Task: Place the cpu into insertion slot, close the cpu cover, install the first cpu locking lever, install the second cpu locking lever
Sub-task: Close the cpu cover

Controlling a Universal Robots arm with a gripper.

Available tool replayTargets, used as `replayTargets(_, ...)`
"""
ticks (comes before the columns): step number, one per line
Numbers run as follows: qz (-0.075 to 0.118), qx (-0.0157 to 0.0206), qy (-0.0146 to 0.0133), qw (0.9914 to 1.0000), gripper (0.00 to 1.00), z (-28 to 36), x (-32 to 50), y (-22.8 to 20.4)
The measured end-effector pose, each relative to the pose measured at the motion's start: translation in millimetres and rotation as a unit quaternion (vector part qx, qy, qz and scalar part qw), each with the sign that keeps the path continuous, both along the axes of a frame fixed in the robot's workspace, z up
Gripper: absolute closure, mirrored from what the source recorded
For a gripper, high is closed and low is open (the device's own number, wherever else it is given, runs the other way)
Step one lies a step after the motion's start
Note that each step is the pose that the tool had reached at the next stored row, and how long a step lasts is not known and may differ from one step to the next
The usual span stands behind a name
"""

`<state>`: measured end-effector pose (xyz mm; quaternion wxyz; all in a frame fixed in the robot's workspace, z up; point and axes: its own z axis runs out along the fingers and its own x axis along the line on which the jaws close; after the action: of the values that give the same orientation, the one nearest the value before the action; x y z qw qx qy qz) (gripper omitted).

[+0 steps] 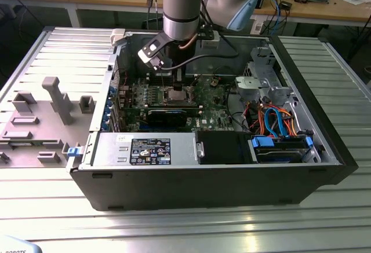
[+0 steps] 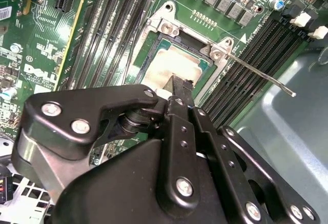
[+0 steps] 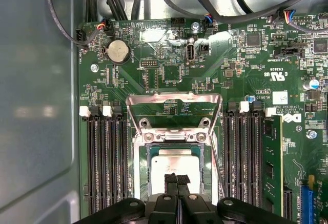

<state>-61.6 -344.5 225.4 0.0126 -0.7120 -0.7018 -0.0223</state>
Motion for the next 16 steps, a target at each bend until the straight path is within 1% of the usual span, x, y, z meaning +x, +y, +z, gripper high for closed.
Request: replayTargets(16, 0.000, 0.0000, 0.0000, 1.00000, 0.89, 5.1, 0.0, 0.0)
